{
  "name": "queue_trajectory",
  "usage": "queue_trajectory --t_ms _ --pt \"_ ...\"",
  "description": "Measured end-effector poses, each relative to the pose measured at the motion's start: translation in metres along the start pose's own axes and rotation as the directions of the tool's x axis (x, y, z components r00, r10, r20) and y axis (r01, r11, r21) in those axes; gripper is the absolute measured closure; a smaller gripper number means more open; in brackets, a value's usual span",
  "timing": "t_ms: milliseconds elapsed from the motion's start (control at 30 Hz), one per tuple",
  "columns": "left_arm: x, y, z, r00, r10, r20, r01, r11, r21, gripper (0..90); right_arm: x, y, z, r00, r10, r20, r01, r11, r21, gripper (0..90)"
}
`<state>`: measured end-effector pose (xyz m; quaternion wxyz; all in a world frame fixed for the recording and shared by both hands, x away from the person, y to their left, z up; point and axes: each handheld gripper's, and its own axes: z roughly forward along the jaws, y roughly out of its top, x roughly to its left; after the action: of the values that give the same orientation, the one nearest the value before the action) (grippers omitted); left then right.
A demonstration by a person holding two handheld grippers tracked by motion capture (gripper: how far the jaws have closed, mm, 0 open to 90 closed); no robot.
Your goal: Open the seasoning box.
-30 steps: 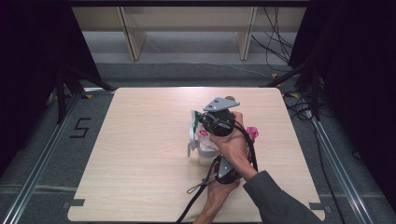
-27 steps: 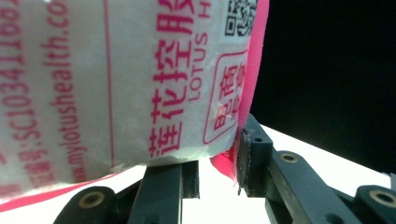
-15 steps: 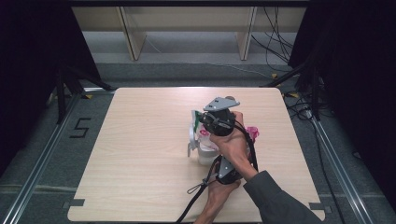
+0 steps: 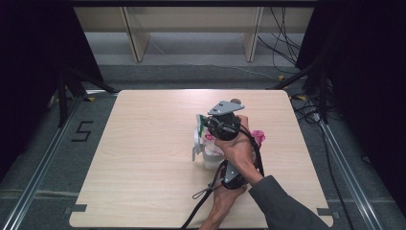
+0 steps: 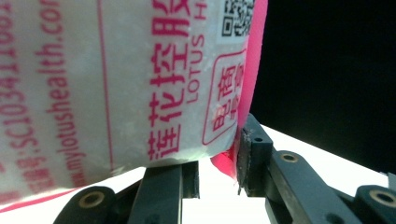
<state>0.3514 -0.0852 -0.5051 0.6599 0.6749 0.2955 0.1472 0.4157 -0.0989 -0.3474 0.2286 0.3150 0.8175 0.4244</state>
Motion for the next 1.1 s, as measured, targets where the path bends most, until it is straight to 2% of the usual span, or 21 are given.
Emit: queue_trajectory --t_ms 67,100,167,300,333,500,533,600,633,733,800,833,967,1033,1100 --pt "0.0001 0.0015 -0.0011 1.0000 0.008 0.003 -0.008 1.0000 0.006 72.7 0.0005 0.0009 -0.0003 1.0000 0.005 0.004 -0.004 1.000 -0.017 89.5" --pt "0.0000 0.0017 -0.0013 0.9999 0.010 0.002 -0.010 0.9999 0.005 72.6 0.0010 0.0021 -0.0029 0.9998 0.019 -0.003 -0.019 1.000 -0.001 89.6" --pt "-0.0005 0.0021 -0.0014 0.9999 0.010 0.004 -0.010 0.9999 0.005 72.6 0.0003 0.0025 -0.0022 0.9999 0.012 0.003 -0.012 1.000 -0.018 89.5" --pt "-0.0017 0.0017 -0.0001 1.0000 0.005 0.001 -0.005 1.0000 -0.005 72.6 -0.0004 0.0023 -0.0027 0.9999 -0.005 0.012 0.005 1.000 -0.018 89.5" --pt "-0.0016 0.0018 -0.0001 1.0000 0.006 0.002 -0.006 1.0000 -0.004 72.6 0.0000 0.0022 -0.0026 1.0000 0.006 0.005 -0.006 1.000 -0.016 89.5" --pt "-0.0013 0.0016 0.0000 1.0000 0.009 0.001 -0.009 1.0000 -0.002 72.6 -0.0014 0.0025 -0.0042 1.0000 0.003 -0.004 -0.003 1.000 -0.009 89.5" --pt "-0.0014 0.0017 0.0000 1.0000 0.008 0.001 -0.008 1.0000 -0.002 72.6 -0.0009 0.0023 -0.0045 0.9997 0.023 -0.001 -0.023 1.000 -0.006 89.5" --pt "-0.0016 0.0020 0.0000 1.0000 0.009 0.000 -0.009 1.0000 -0.005 72.6 -0.0017 0.0026 -0.0043 1.0000 0.005 -0.004 -0.005 1.000 -0.013 89.5" --pt "-0.0013 0.0024 -0.0007 0.9999 0.013 0.004 -0.013 0.9999 0.004 72.6 -0.0007 0.0026 -0.0051 0.9998 0.019 -0.001 -0.019 1.000 -0.007 89.5" --pt "-0.0016 0.0020 -0.0001 1.0000 0.009 0.001 -0.009 0.9999 -0.005 72.6 -0.0010 0.0027 -0.0051 0.9998 0.017 -0.003 -0.017 1.000 -0.006 89.5" --pt "-0.0012 0.0026 -0.0010 0.9999 0.015 0.004 -0.015 0.9999 0.005 72.6 -0.0012 0.0029 -0.0052 1.0000 0.006 -0.004 -0.006 1.000 -0.014 89.5" --pt "0.0017 0.0029 -0.0025 0.9982 0.058 0.012 -0.059 0.9974 0.041 72.7 -0.0012 0.0029 -0.0055 1.0000 0.009 -0.004 -0.009 1.000 -0.015 89.5" --pt "0.0023 0.0029 -0.0027 0.9978 0.065 0.011 -0.066 0.9966 0.050 72.7 -0.0020 0.0027 -0.0069 0.9997 0.026 -0.001 -0.026 1.000 -0.017 89.5" --pt "0.0022 0.0023 -0.0021 0.9985 0.054 0.010 -0.054 0.9976 0.043 72.7 -0.0019 0.0028 -0.0073 0.9996 0.026 -0.003 -0.026 0.999 -0.018 89.5" --pt "0.0019 0.0015 -0.0012 0.9982 0.059 -0.013 -0.058 0.9976 0.038 72.7 -0.0024 0.0031 -0.0081 0.9997 0.026 -0.001 -0.026 1.000 -0.017 89.6"
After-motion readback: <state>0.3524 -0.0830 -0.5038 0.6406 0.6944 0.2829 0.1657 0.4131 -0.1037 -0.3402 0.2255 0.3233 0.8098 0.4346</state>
